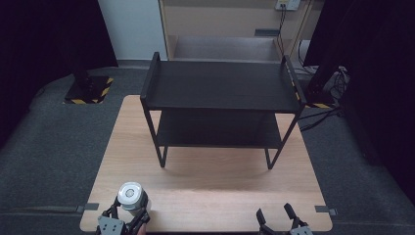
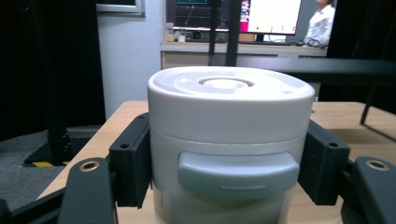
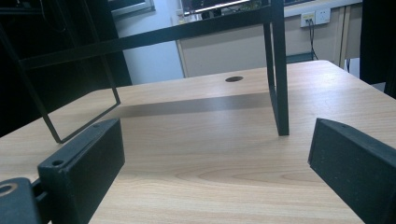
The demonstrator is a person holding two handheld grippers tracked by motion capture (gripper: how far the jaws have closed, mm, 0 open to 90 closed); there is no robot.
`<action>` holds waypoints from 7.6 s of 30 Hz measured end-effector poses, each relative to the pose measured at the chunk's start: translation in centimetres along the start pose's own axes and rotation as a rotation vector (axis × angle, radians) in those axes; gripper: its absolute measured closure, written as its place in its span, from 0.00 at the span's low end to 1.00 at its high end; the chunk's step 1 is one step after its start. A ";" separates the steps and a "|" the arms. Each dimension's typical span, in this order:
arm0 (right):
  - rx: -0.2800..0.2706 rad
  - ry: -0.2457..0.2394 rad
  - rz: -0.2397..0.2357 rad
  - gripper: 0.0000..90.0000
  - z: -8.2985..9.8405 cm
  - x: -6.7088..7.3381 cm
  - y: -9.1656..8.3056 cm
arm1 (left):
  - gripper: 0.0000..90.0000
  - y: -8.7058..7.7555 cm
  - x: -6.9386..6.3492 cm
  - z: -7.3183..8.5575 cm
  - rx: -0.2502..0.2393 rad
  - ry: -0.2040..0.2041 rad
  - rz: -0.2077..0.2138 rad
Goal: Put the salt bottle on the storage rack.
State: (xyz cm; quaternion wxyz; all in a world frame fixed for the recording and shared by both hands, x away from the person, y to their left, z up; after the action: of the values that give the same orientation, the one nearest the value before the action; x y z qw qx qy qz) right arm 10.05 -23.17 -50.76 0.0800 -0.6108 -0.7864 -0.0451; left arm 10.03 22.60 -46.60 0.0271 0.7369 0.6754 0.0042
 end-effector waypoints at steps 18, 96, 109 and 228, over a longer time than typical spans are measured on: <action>-0.008 0.006 0.010 0.04 -0.2 -0.2 -0.5 | 0.34 3.4 -3.9 -6.1 -0.011 0.010 0.078; 0.013 0.029 0.045 0.05 -0.9 -4.0 1.8 | 0.34 20.5 -12.4 -9.4 0.010 0.016 0.045; 0.011 0.031 0.050 0.05 -1.0 -4.3 1.7 | 0.34 21.1 -13.1 -9.2 0.009 0.017 0.038; -0.005 0.014 0.005 0.04 -0.9 -1.1 1.0 | 0.11 2.6 -1.7 1.2 -0.010 0.000 0.108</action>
State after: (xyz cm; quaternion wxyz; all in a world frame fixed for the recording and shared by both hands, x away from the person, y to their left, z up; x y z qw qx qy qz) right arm 11.32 -24.09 -50.14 0.0841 -0.6125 -0.7843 -0.0510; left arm 12.51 20.68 -47.61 0.0304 0.7722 0.6346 0.0090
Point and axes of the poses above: each handheld gripper's, and its own axes: y roughly forward along the jaws, z roughly out of its underside, x roughly to its left, the point moved 5 cm from there along y, roughly forward along the jaws, and after that the axes turned 2 degrees about -x, right-handed, at the moved point
